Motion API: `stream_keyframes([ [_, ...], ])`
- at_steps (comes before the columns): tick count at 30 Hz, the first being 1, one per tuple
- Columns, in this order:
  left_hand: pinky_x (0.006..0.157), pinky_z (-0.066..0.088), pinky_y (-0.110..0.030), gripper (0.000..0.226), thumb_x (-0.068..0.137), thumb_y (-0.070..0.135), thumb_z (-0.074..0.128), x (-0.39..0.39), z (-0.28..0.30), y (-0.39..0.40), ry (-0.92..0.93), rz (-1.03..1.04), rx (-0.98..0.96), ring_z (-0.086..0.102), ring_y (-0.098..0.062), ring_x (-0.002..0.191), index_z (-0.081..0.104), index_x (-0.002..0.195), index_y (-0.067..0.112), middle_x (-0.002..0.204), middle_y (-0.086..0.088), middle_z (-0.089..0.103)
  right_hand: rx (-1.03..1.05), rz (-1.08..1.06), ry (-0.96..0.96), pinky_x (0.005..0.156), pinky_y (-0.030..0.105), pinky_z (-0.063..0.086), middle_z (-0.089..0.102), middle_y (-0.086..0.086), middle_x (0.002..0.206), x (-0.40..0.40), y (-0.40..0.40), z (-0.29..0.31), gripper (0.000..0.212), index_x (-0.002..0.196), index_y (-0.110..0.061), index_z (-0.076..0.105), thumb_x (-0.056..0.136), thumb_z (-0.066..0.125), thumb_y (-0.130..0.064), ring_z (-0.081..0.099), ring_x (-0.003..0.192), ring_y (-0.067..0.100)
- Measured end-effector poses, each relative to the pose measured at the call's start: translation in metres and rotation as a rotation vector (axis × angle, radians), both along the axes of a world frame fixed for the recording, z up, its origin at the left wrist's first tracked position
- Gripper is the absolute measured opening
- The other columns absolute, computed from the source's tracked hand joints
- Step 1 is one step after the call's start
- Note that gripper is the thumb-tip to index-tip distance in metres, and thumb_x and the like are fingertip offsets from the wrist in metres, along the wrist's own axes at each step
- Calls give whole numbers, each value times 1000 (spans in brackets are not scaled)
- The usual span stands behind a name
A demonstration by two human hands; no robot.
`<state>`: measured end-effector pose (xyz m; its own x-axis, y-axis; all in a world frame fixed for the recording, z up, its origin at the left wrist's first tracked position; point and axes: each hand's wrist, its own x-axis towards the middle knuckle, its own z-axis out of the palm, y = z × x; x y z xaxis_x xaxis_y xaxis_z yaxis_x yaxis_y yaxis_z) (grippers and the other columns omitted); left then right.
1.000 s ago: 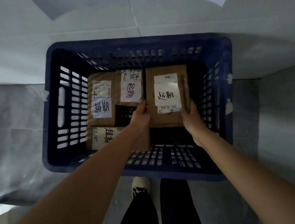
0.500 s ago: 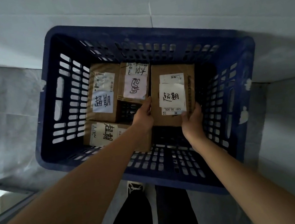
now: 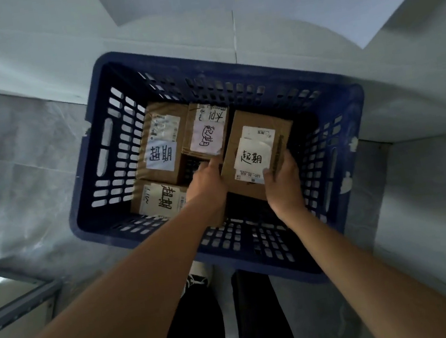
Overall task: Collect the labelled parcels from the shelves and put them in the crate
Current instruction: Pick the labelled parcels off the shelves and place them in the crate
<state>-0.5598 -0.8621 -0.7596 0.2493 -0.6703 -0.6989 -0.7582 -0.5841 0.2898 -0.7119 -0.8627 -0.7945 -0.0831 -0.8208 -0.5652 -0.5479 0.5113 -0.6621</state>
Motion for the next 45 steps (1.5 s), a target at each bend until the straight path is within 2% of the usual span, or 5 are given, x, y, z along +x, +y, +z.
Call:
stream_keyframes([
  [8,112,30,-43,53,97,24,42,28,185,-20,-123,-186,-212,26,-26,141,29,148,18,152,-5,32,-270,569,257,121,48,11,8,12,163,46,-51,186,59,156,-16,14,105,34,-38,5,150,33],
  [15,117,22,-41,56,95,29,46,94,322,10,-273,-112,-455,24,-25,143,31,147,16,153,-5,32,-545,983,426,121,46,7,8,7,164,124,-58,331,55,155,-17,18,106,30,-38,5,151,27],
  [28,118,15,-40,63,96,26,47,322,530,380,-839,323,-328,13,-27,147,18,151,17,158,-7,19,-1207,1623,292,118,48,10,17,7,162,419,185,527,54,153,-18,27,102,31,-37,12,150,29],
  [36,119,10,-44,67,97,25,44,361,583,604,-1011,690,-129,4,-27,148,9,153,17,161,-7,7,-1543,2015,18,115,51,26,33,12,156,521,418,569,54,148,-15,39,98,51,-32,30,144,35],
  [45,119,16,-46,69,96,32,48,411,574,707,-1083,914,-14,9,-30,148,11,152,16,160,-9,10,-1578,2266,-117,122,45,15,10,9,163,610,518,584,60,155,-19,18,103,37,-40,9,150,31],
])
